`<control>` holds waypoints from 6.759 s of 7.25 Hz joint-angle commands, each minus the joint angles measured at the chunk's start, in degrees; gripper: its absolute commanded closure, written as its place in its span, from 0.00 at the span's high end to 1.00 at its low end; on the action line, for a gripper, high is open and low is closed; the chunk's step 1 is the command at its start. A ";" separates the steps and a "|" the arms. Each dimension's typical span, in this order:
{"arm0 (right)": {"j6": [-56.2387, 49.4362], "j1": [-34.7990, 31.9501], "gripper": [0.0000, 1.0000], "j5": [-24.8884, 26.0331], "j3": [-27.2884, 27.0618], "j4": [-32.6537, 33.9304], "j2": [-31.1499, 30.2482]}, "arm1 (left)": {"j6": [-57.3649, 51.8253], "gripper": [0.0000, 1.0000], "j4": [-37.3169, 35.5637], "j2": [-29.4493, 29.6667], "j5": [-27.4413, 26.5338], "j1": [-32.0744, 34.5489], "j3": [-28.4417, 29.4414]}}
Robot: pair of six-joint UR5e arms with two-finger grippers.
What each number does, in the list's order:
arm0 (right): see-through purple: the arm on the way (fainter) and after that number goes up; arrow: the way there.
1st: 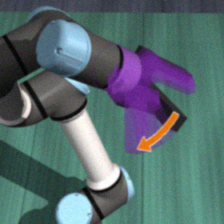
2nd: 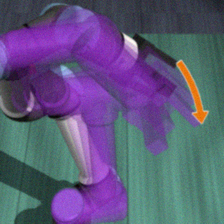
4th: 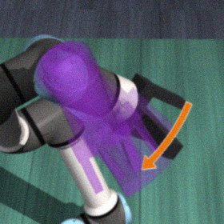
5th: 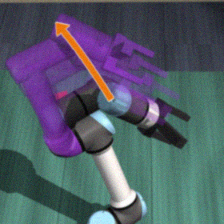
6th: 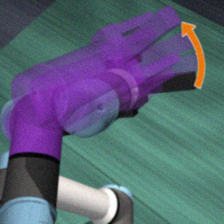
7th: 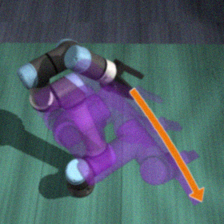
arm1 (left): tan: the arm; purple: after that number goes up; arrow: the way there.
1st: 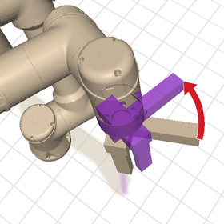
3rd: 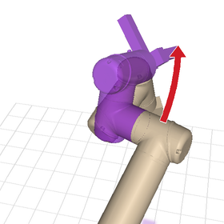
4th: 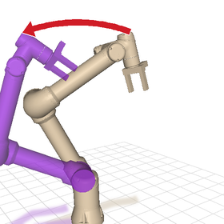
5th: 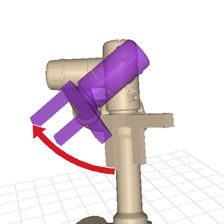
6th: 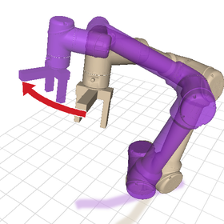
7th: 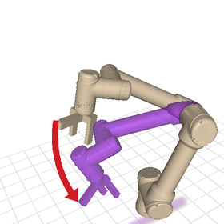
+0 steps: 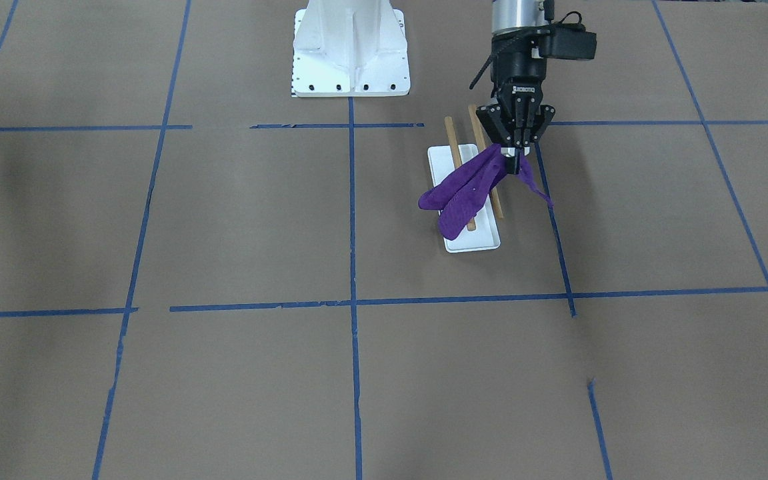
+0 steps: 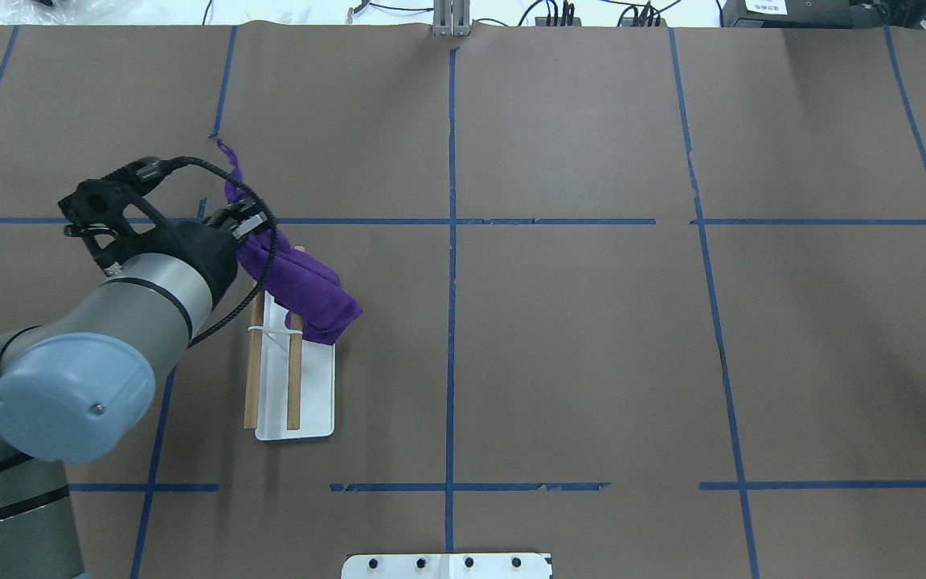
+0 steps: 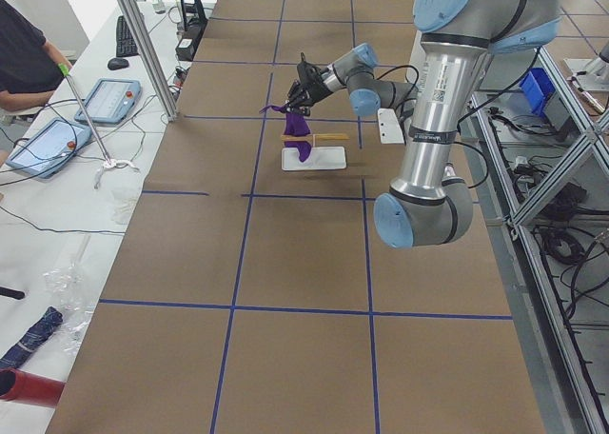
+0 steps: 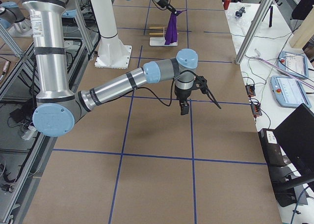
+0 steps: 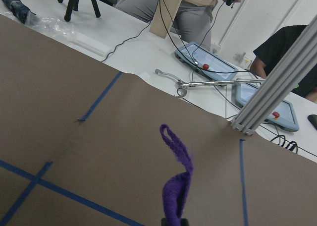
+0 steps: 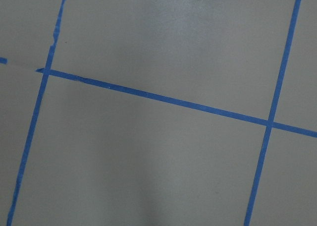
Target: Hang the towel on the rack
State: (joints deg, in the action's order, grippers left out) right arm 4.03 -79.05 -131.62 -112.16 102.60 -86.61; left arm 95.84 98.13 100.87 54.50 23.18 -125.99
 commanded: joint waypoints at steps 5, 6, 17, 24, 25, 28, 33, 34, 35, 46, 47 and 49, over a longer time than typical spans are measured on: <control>-0.24 0.56 1.00 0.32 2.29 -0.12 0.13 | 0.14 0.99 0.48 -8.14 -2.12 -0.85 2.50; -0.42 1.17 1.00 0.32 2.73 -0.12 0.13 | -2.73 1.00 0.48 -8.06 0.23 -0.59 1.55; -0.07 0.74 1.00 0.76 5.02 -0.21 -0.66 | -78.34 1.00 -12.97 -0.72 62.12 46.38 12.49; -4.29 -8.75 1.00 -8.65 15.12 -3.46 -2.68 | -105.42 1.00 -19.42 -3.88 76.28 64.54 33.97; -4.12 -9.19 1.00 -8.47 15.82 -3.46 -2.77 | -105.15 1.00 -16.33 -6.88 76.46 64.62 33.97; -4.03 -9.63 1.00 -8.47 16.27 -3.46 -2.77 | -104.98 1.00 -16.30 -8.85 78.83 64.63 34.32; -4.47 -10.86 1.00 -4.19 17.15 -5.63 -3.12 | -102.25 1.00 -16.04 -7.97 78.74 64.63 33.62; -3.94 -10.86 1.00 -2.95 17.24 -10.35 -4.60 | -102.25 1.00 -16.04 -7.88 78.74 64.63 33.53; -3.85 -11.04 1.00 -2.85 17.24 -11.10 -4.62 | -102.25 1.00 -16.04 -7.79 78.74 64.63 33.53; -3.68 -11.74 1.00 -3.02 17.32 -11.19 -4.62 | -102.34 1.00 -16.04 -7.62 78.74 64.71 33.62; -3.68 -11.74 1.00 -3.11 17.24 -11.19 -4.53 | -102.34 1.00 -16.04 -7.53 78.83 64.71 33.53; -3.68 -11.74 1.00 -3.02 17.32 -11.28 -4.27 | -102.16 1.00 -16.04 -7.35 78.83 64.71 33.44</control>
